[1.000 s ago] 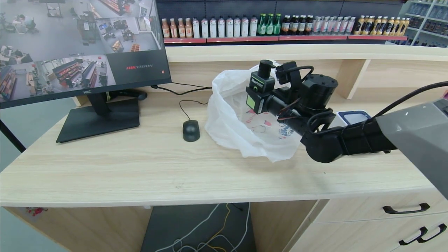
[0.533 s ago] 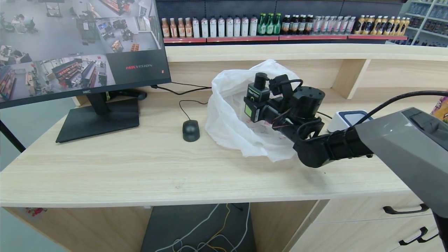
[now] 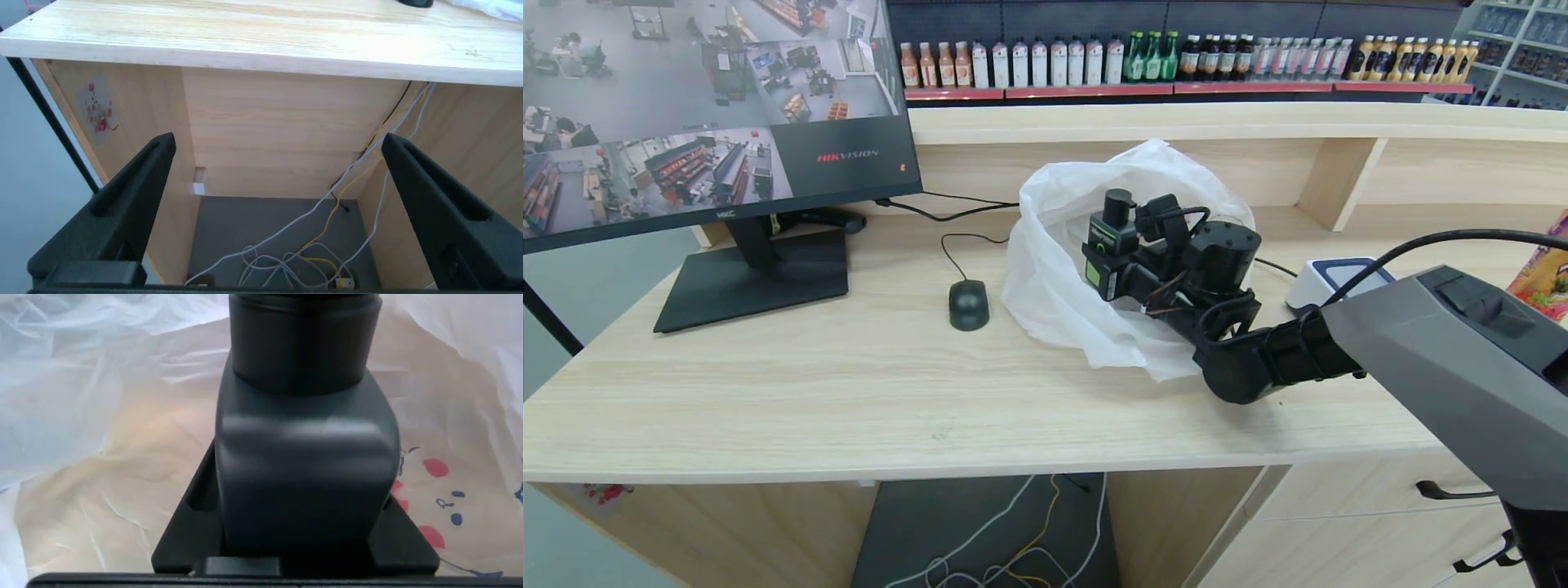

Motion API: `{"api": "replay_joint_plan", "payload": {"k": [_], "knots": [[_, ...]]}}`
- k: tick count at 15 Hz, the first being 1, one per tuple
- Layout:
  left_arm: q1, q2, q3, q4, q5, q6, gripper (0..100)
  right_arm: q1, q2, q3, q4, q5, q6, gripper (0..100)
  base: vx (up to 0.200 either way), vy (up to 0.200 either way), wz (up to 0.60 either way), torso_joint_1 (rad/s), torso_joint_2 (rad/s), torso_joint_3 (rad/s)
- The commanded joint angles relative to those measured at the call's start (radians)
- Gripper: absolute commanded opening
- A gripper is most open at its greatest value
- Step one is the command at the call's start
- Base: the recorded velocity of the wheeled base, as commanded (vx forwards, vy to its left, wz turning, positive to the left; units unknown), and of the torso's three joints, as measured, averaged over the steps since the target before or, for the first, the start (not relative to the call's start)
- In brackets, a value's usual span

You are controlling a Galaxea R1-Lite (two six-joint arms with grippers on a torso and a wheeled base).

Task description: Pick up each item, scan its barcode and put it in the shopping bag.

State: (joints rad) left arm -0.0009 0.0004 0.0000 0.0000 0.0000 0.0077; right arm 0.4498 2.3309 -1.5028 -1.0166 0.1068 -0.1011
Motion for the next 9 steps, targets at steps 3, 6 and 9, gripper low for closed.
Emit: {"api": "replay_joint_plan", "payload": {"k": [3,6,9], "knots": [[-0.001,0.000,0.000,0.000,0.000,0.000,100,0.013,0.015,0.012,-0.002,0.001,0.001,0,0.000,0.000,0.00,0.000,0.00,0.000],[-0.001,0.000,0.000,0.000,0.000,0.000,100,0.013,0.021,0.016,-0.002,0.001,0.003,0,0.000,0.000,0.00,0.000,0.00,0.000],[-0.001,0.000,0.000,0.000,0.000,0.000,100,0.017,0.030,0.016,-0.005,0.001,0.003,0,0.000,0.000,0.00,0.000,0.00,0.000]]}}
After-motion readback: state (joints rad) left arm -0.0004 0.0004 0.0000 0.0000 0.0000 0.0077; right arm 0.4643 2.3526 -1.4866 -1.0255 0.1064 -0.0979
